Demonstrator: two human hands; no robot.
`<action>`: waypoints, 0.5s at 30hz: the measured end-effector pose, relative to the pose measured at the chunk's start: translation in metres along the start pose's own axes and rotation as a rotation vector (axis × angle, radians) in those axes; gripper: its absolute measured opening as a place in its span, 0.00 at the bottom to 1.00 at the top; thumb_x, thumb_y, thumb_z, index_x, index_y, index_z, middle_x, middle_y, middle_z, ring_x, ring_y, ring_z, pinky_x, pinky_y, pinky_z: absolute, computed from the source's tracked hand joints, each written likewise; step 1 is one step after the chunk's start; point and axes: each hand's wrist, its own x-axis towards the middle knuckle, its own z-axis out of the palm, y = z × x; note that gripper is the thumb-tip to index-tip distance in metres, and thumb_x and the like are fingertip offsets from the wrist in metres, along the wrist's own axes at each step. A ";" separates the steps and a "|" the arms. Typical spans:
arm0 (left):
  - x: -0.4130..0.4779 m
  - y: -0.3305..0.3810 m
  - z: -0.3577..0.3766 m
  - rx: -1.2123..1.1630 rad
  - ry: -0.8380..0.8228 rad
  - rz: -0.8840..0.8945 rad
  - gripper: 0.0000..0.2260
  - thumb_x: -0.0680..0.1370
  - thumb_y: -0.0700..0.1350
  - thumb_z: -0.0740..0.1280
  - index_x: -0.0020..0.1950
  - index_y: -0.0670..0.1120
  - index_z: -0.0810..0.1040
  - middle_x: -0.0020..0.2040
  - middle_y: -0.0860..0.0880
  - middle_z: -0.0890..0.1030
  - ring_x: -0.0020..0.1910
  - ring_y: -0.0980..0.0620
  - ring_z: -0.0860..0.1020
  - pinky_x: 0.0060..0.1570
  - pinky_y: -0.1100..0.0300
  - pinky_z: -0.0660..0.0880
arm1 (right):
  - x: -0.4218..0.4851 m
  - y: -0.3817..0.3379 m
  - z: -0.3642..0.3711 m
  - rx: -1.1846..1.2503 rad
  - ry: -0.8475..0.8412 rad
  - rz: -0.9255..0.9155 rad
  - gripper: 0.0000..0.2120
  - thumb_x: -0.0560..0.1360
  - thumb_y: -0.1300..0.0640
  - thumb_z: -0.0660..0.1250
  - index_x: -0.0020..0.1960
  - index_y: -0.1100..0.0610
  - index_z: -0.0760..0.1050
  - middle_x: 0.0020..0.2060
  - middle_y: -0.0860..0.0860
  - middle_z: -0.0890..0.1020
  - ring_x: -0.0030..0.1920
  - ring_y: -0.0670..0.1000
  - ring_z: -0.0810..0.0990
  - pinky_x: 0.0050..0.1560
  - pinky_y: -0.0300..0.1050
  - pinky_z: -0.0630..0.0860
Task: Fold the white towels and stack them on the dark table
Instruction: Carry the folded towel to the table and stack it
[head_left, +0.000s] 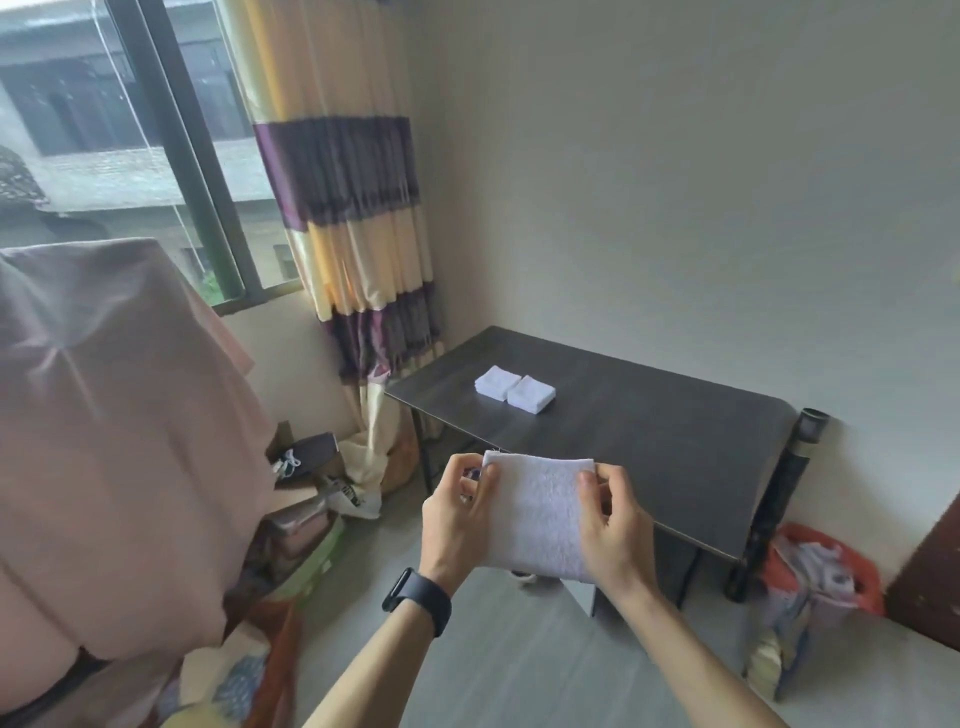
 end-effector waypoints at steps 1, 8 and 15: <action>0.020 -0.006 0.003 0.005 0.011 -0.016 0.05 0.79 0.56 0.66 0.48 0.57 0.77 0.33 0.52 0.75 0.29 0.60 0.70 0.29 0.71 0.66 | 0.018 0.005 0.012 0.000 -0.015 0.005 0.05 0.82 0.50 0.61 0.49 0.47 0.73 0.39 0.44 0.80 0.42 0.42 0.77 0.37 0.32 0.70; 0.142 -0.060 0.026 0.043 0.084 -0.160 0.08 0.78 0.57 0.68 0.45 0.53 0.77 0.38 0.51 0.81 0.33 0.61 0.75 0.34 0.68 0.71 | 0.124 0.052 0.093 -0.027 -0.117 0.055 0.05 0.82 0.50 0.60 0.49 0.47 0.73 0.40 0.44 0.80 0.43 0.42 0.77 0.40 0.41 0.73; 0.274 -0.127 0.048 0.065 0.073 -0.220 0.11 0.78 0.58 0.67 0.44 0.50 0.76 0.40 0.50 0.81 0.33 0.62 0.73 0.35 0.68 0.71 | 0.227 0.106 0.182 -0.081 -0.138 0.120 0.06 0.82 0.52 0.61 0.47 0.49 0.72 0.36 0.45 0.79 0.40 0.43 0.76 0.36 0.31 0.69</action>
